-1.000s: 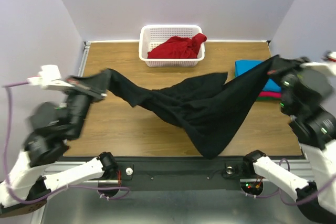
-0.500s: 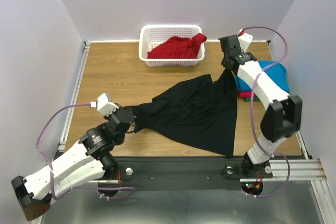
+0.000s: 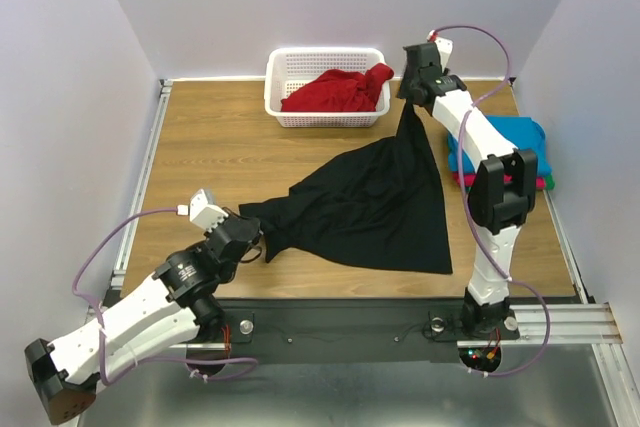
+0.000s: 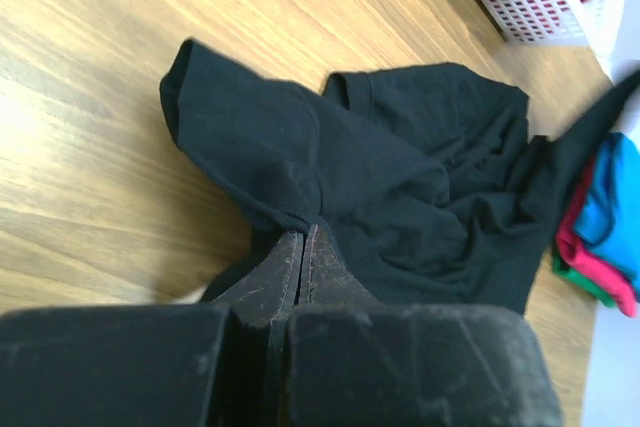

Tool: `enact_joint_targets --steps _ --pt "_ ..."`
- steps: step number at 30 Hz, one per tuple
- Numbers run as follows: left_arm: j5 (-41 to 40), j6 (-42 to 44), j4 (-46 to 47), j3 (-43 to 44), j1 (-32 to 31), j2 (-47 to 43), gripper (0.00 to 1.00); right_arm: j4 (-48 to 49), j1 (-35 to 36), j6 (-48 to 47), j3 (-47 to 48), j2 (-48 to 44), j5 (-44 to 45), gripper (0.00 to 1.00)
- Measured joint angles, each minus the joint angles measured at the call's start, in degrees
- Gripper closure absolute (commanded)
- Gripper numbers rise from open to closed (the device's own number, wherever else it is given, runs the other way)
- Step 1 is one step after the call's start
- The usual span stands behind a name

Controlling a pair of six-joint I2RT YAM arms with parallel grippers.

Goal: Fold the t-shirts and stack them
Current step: Flatten the tshirt out

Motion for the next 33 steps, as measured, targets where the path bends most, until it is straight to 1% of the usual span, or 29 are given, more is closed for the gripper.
enact_joint_targets --steps 3,6,7,9,10,11,12,14,16,18,22,29,33 --pt "1.33 -0.85 0.24 -2.45 0.02 -1.90 1.00 1.38 0.00 0.20 -3.89 -2.21 -0.59 0.00" --pt "2.97 -1.03 1.09 -3.56 0.02 -1.66 1.00 0.02 0.00 2.47 -16.15 -10.91 -0.72 0.00" --pt "3.50 -1.05 1.46 -3.69 0.02 -1.22 1.00 -0.66 0.00 3.96 -22.25 -16.72 -0.79 0.00" --pt "4.24 -1.07 2.12 -3.69 0.02 -0.46 1.00 -2.86 0.00 6.73 -31.12 -25.62 -1.95 0.00" --pt "4.70 -1.05 2.51 -3.72 0.02 -0.13 1.00 -3.58 0.00 8.39 -36.98 -32.11 -2.56 0.00" --pt "4.92 -1.01 2.84 -3.72 0.00 0.02 1.00 -3.98 0.00 10.12 -40.92 -36.24 -2.95 0.00" --pt "5.29 -0.87 3.32 -3.72 0.00 0.31 1.00 -5.29 0.00 12.22 -45.75 -43.23 -3.63 0.00" --pt "5.84 -0.50 4.17 -3.72 0.00 0.55 1.00 -7.96 0.00 15.56 -53.13 -53.37 -5.44 0.00" --pt "6.34 -0.02 4.92 -3.72 0.00 0.59 1.00 -10.86 0.00 18.40 -57.68 -60.00 -7.02 0.00" --pt "6.45 0.11 5.20 -3.76 0.00 0.50 1.00 -13.70 0.00 21.94 -61.68 -64.22 -8.72 0.00" --pt "6.45 0.46 5.88 -4.35 0.00 0.02 1.00 -17.86 0.00 27.87 -69.05 -66.07 -12.59 0.00" --pt "6.43 0.59 5.92 -5.44 0.00 -1.88 1.00 -20.02 0.00 33.31 -76.52 -59.08 -18.43 0.00" --pt "6.38 0.59 5.90 -6.27 0.00 -2.89 1.00 -20.04 0.00 34.40 -79.54 -56.35 -20.68 0.00"
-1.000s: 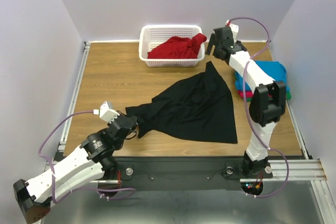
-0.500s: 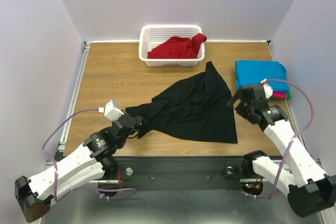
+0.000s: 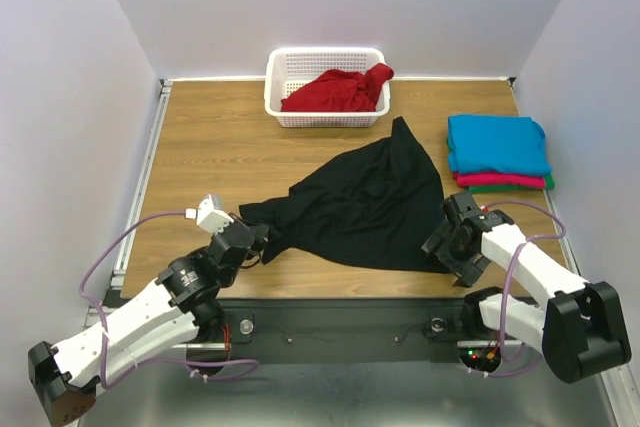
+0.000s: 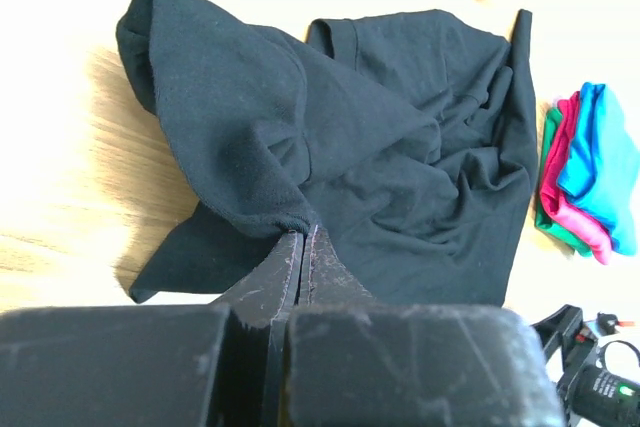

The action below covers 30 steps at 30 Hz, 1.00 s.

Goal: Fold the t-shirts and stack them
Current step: Flatten the tshirt out

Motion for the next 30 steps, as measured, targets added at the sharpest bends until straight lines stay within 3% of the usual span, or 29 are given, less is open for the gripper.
enact_joint_targets --steps 4,6,9,14,16,21,26,27,30 --pt "-0.17 0.00 -0.04 -0.15 0.00 -0.83 1.00 -0.22 0.00 0.81 0.02 1.07 -0.24 0.07" --pt "-0.42 0.00 -0.07 -0.15 0.00 -1.20 1.00 -0.13 0.00 1.38 0.07 1.66 0.57 0.19" --pt "-0.63 0.00 -0.11 -0.15 0.00 -1.70 1.00 0.09 0.00 1.92 0.04 2.03 1.64 0.28" --pt "-0.96 0.00 -0.44 -0.15 0.00 -2.32 1.00 1.25 0.00 1.97 0.07 3.54 1.95 0.33" --pt "-1.01 0.00 -0.68 -0.15 0.00 -2.34 1.00 1.64 0.00 1.31 0.66 5.11 1.57 0.39" --pt "-1.05 -0.07 -1.27 -0.15 0.00 -2.34 1.00 3.02 0.07 -0.61 2.75 9.40 0.46 0.68" --pt "-1.03 -0.24 -1.38 -0.15 0.00 -2.34 1.00 4.61 0.11 -2.62 3.45 9.62 1.05 0.86" --pt "-1.05 -0.20 -1.40 -0.15 0.00 -2.34 1.00 5.01 0.11 -3.43 3.43 9.42 1.07 0.96" --pt "-1.05 0.50 -1.53 0.02 0.00 -2.32 1.00 6.73 0.11 -6.73 3.52 8.20 0.81 1.00"
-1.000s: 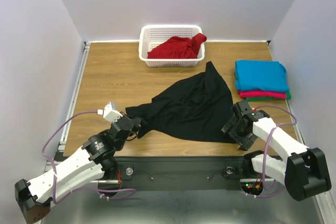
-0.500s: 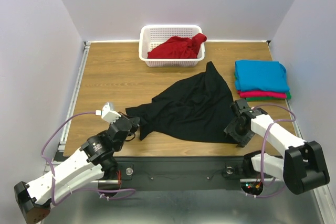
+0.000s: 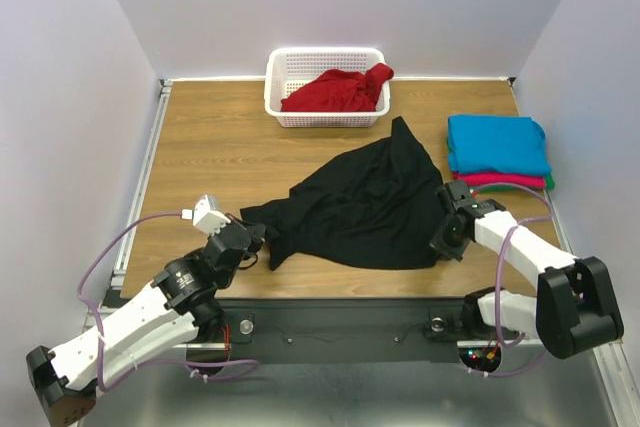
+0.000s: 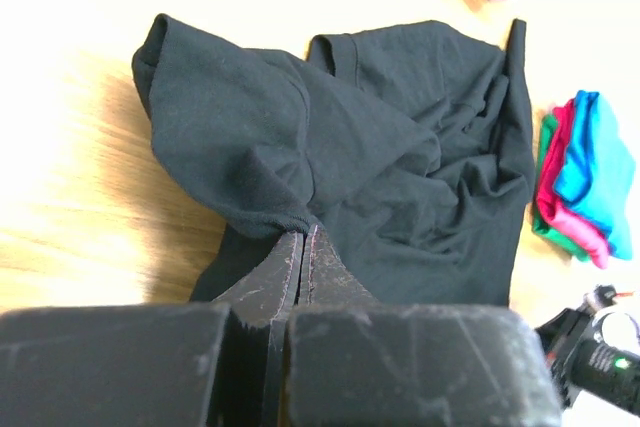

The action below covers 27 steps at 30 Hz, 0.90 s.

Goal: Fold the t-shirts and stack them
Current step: Flatten the tshirt out

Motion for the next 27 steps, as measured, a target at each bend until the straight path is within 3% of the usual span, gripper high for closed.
enact_joint_targets --steps 6,12,19,27 --pt "-0.68 5.38 -1.97 8.61 0.00 0.31 1.00 4.11 0.00 -4.66 4.92 -7.54 -1.99 1.00" --pt "-2.69 14.34 -2.12 26.91 0.00 0.92 1.00 2.51 0.00 -8.17 25.46 -14.88 0.96 1.00" --pt "-2.86 25.73 0.11 48.70 0.00 2.05 1.00 0.24 0.00 -10.82 49.66 -16.81 7.80 1.00" --pt "9.94 36.98 1.16 70.84 -0.02 7.63 1.00 -2.25 0.00 -13.57 72.39 -12.66 6.29 0.99"
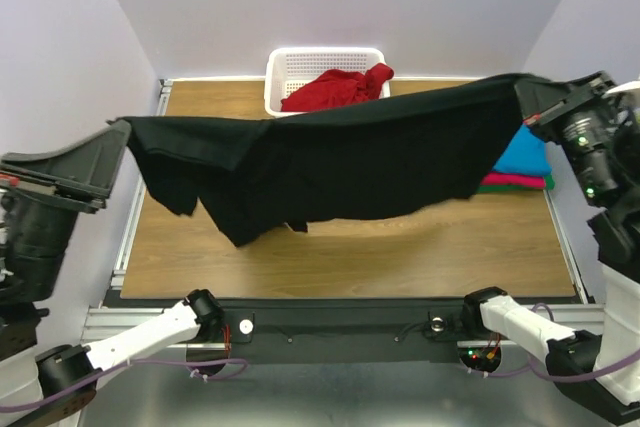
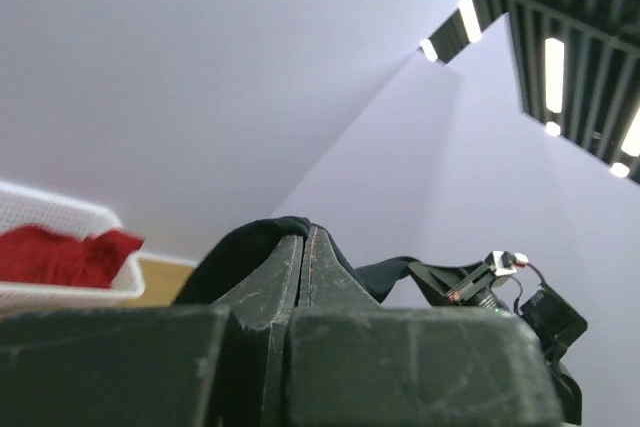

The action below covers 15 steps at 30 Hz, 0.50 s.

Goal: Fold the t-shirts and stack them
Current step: Flatten the tshirt out

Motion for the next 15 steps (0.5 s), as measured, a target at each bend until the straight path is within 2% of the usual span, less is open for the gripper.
enact_joint_targets --steps 5,9,13,15 --pt "4.59 3.28 -1.33 11.13 0.02 5.60 1.00 -1.25 0.00 -1.40 9.01 1.25 -1.44 1.00" --pt "5.38 5.18 -2.10 15.32 0.02 8.07 1.00 -1.46 0.00 -2.29 11.32 0.57 -2.16 1.00" --pt "2.08 6.84 -2.51 15.72 0.02 9.51 1.00 -2.05 0.00 -2.95 10.36 0.94 -1.70 1.00" --pt "-3.28 8.00 -2.58 15.06 0.02 10.88 1.00 -2.38 0.00 -3.30 9.64 2.62 -1.11 1.00"
